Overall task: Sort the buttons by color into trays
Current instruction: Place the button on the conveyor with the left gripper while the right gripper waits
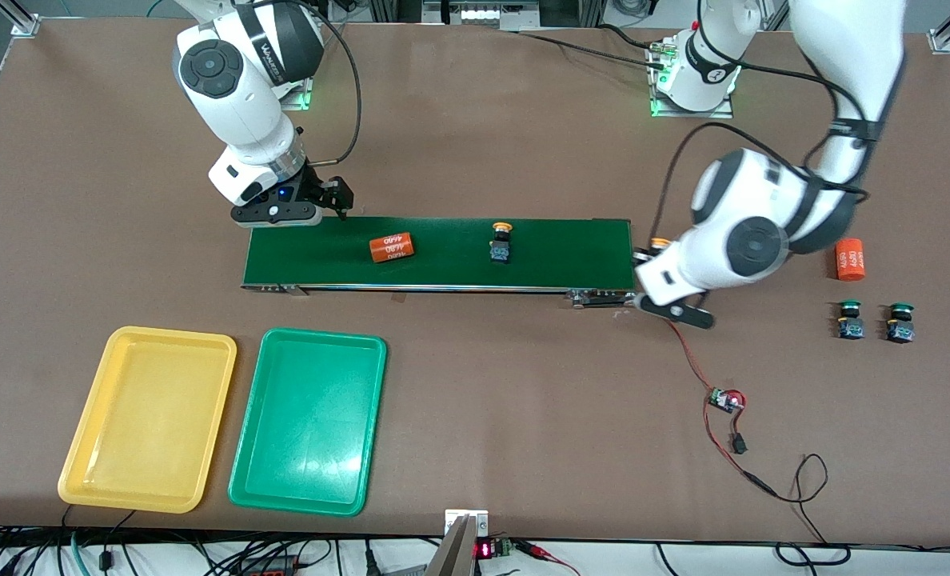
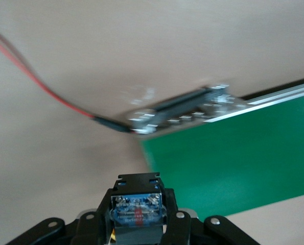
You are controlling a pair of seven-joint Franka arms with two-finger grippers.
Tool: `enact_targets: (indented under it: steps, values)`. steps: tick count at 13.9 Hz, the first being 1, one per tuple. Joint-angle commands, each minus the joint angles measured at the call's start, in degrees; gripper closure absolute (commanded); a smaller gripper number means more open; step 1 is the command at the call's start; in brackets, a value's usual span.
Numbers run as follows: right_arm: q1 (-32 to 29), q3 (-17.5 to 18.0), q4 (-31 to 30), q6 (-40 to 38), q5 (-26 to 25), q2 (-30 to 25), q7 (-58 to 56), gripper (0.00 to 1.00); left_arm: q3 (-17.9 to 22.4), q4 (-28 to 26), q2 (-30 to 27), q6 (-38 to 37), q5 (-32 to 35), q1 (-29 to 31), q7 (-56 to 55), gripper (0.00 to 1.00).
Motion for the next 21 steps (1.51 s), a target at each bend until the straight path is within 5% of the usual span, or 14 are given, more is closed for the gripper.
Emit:
enact_targets:
  steps: [1,6,9,10,11,15,18,21]
  values:
    - [-0.5,0.5,-0.4,0.9,-0.6,0.1,-0.5,0.00,-3.1,-0.9,0.4,-0.2,-0.6,-0.7,-6.8,0.76]
    - [-0.4,0.5,0.0,1.3,-0.6,0.8,-0.2,0.00,-3.8,-9.3,2.1,15.6,-1.8,-3.2,-12.9,0.76]
    - [-0.3,0.5,0.1,1.3,-0.6,0.8,-0.1,0.00,-3.8,-9.4,2.4,16.3,-1.8,-3.4,-13.5,0.72]
    - [-0.3,0.5,0.4,1.3,-0.6,0.8,-0.1,0.00,-3.8,-9.4,2.4,16.3,-1.8,-3.4,-13.4,0.54]
    - [-0.3,0.5,0.4,1.3,-0.6,0.8,-0.1,0.00,-3.8,-9.4,2.3,16.2,-1.8,-3.4,-13.2,0.01]
    - [-0.1,0.5,0.5,1.3,-0.6,1.3,1.2,0.00,-3.8,-8.0,-1.6,12.5,-1.7,-2.7,-12.9,0.00]
    - [0.9,0.5,0.5,1.8,-0.6,2.2,1.4,0.00,-3.0,-2.1,-3.6,1.7,-1.0,-1.8,-12.9,0.00]
    - [2.4,0.5,0.4,3.0,-0.7,3.1,5.3,0.00,2.0,2.5,-4.5,-5.0,-0.8,-1.8,-12.8,0.00]
